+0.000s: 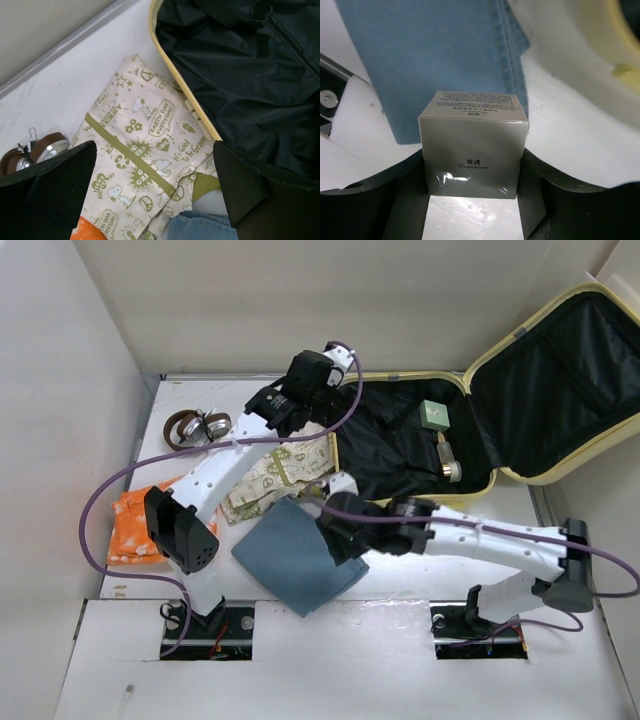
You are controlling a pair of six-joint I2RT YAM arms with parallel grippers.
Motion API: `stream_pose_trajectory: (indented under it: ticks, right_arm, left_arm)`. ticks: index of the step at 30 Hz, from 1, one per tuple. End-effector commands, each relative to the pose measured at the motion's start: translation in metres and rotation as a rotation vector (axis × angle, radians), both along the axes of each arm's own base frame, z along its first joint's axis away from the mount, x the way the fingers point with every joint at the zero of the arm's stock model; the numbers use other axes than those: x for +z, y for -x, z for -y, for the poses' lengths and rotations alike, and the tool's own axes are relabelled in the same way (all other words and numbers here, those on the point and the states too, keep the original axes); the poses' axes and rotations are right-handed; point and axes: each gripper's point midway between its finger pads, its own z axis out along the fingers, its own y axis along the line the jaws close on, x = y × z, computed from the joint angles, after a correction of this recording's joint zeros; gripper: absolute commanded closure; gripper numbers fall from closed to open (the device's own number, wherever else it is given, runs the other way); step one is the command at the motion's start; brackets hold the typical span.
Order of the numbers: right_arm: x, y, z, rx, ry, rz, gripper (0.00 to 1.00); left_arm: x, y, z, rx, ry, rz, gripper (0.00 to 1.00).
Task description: Pack the luggage
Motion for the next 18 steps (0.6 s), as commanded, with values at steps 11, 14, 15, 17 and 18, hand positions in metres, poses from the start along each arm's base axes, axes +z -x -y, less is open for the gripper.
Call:
stream_pose_trajectory:
  ticks: [11,14,15,17,18]
  right_arm:
    - [0.135,-0.251,0.105,-0.061,-0.082,0.414,0.96]
    - [0.112,-0.318,0.127,-0.099,-0.005,0.416,0.96]
    - [0.103,-0.349,0.129,-0.11,0.022,0.425,0.96]
    - [0.091,-0.382,0.141,-0.132,0.05,0.424,0.96]
    - [0.079,-0.414,0.153,-0.163,0.064,0.426,0.96]
  left_arm:
    - [0.081,-0.045,-0.055,0.172,0.007,0.202,0.0]
    - [0.053,-0.064,-0.068,0.188,-0.001,0.141,0.0]
    - [0.046,-0.067,-0.072,0.19,-0.006,0.122,0.0]
    - [0.025,-0.071,-0.078,0.196,-0.027,0.079,0.0]
    - [0.015,-0.075,-0.087,0.21,-0.047,0.062,0.0]
